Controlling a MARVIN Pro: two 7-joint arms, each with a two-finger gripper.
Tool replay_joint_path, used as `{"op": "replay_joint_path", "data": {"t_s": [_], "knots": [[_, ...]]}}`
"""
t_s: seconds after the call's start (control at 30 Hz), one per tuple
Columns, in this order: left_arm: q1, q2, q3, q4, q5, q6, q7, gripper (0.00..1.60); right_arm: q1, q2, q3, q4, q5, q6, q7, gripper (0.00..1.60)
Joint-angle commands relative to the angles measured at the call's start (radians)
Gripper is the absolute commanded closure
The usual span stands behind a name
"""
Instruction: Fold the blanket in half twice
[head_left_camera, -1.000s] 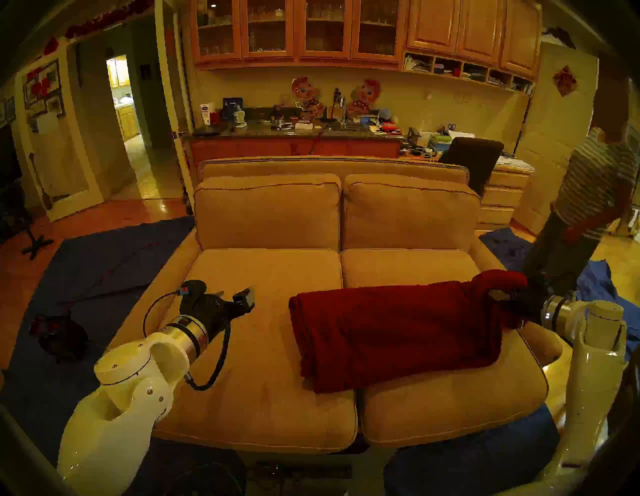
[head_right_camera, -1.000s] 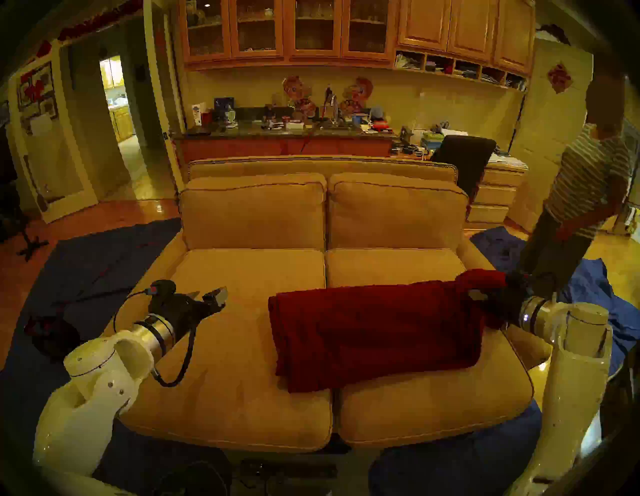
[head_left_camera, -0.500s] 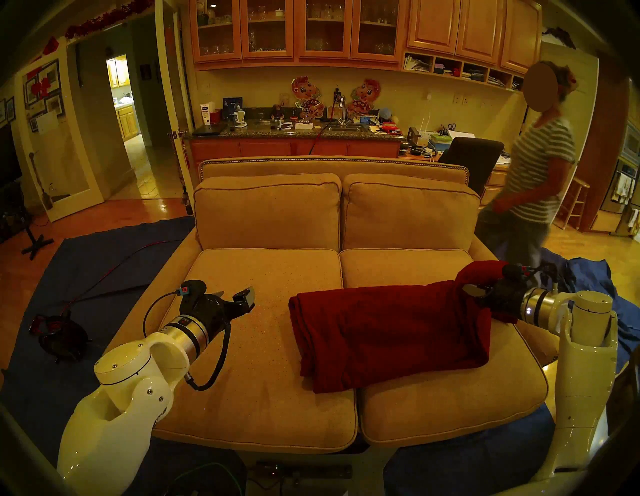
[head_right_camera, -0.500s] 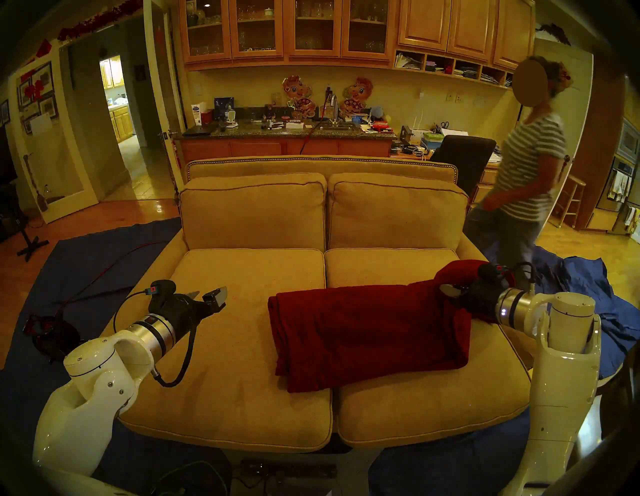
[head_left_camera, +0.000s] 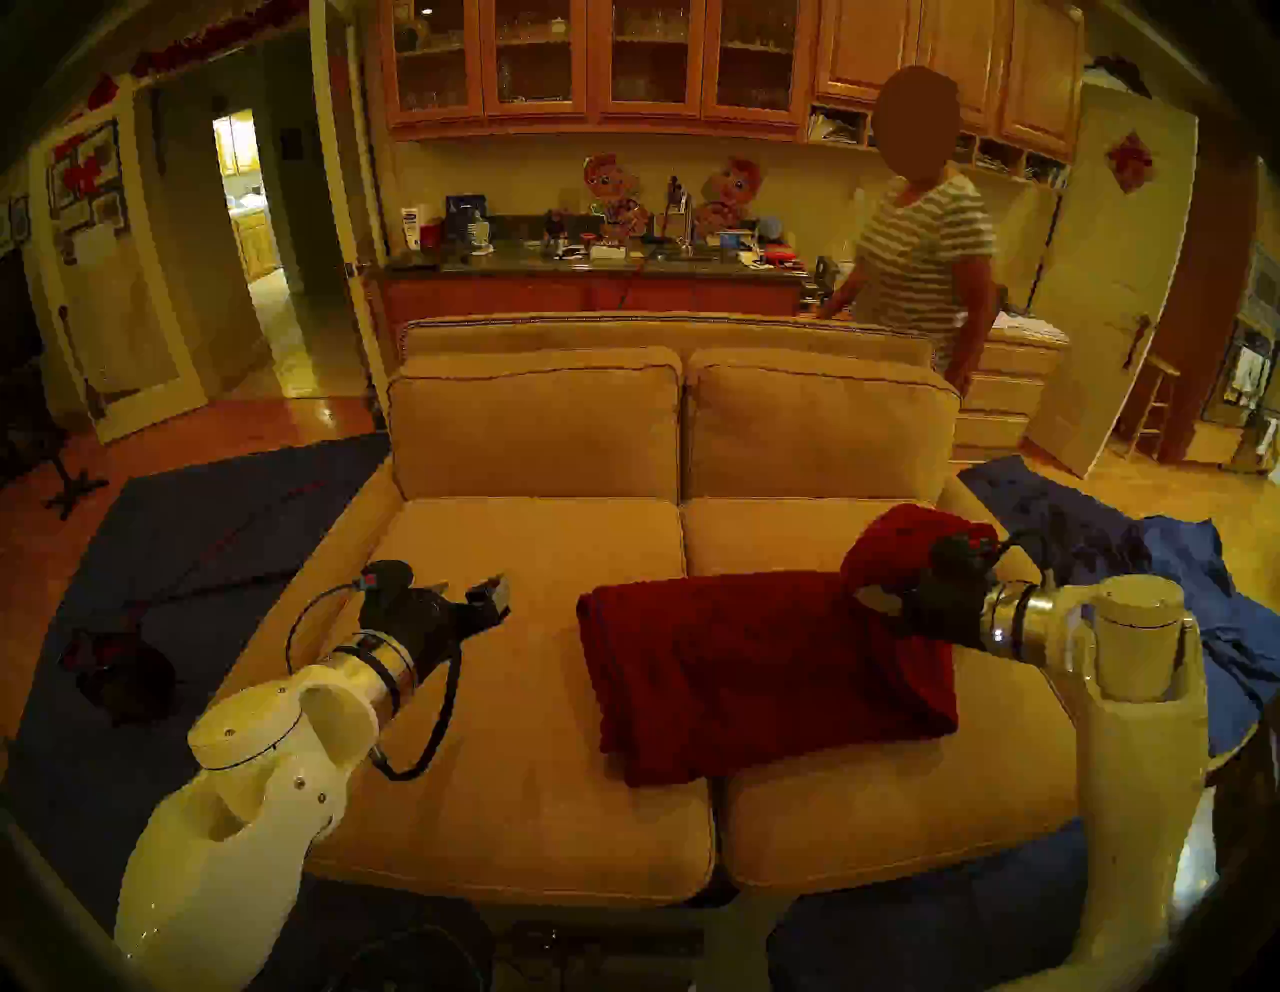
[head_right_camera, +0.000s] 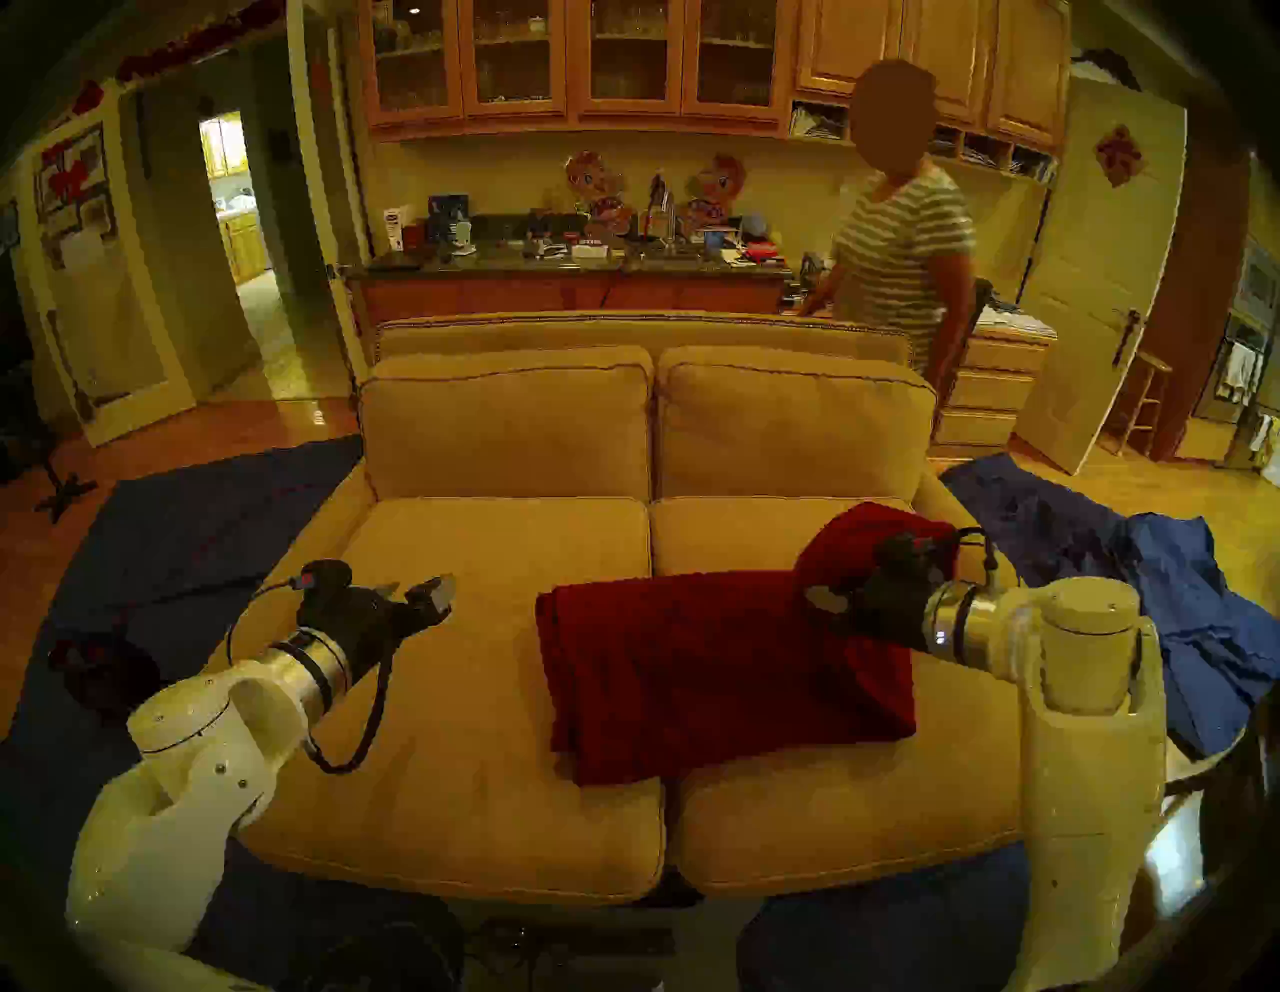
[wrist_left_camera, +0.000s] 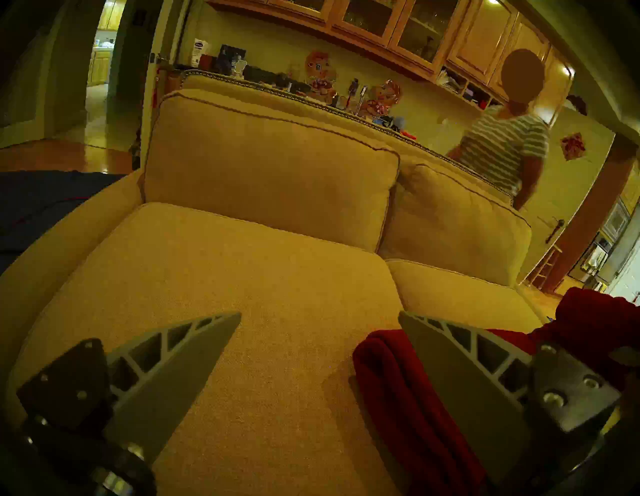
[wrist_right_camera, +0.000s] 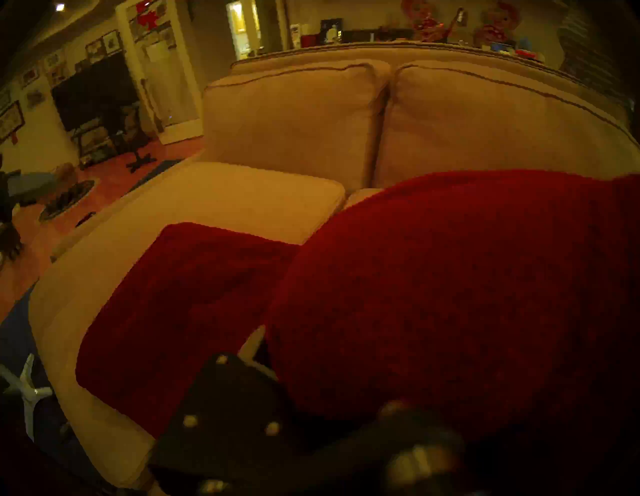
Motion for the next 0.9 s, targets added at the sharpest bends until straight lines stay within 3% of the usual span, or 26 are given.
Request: {"op": "replay_joint_path", "data": {"t_s": [0.0,0.4,0.87], "knots": [[-0.003,0.002,-0.002,-0.008,-0.001,0.002,-0.002,0.00,-0.005,0.004,-0.074,-0.084,-0.010,0.005,0.019,1.60],[-0.003,0.002,-0.003,-0.008,-0.001,0.002,-0.003,0.00,-0.013,0.032,-0.213,-0.136,-0.049,0.028,0.030,1.60],[-0.003,0.001,-0.003,-0.008,-0.001,0.002,-0.003,0.00,-0.013,0.049,-0.391,-0.220,-0.066,0.084,-0.021,1.60]]}}
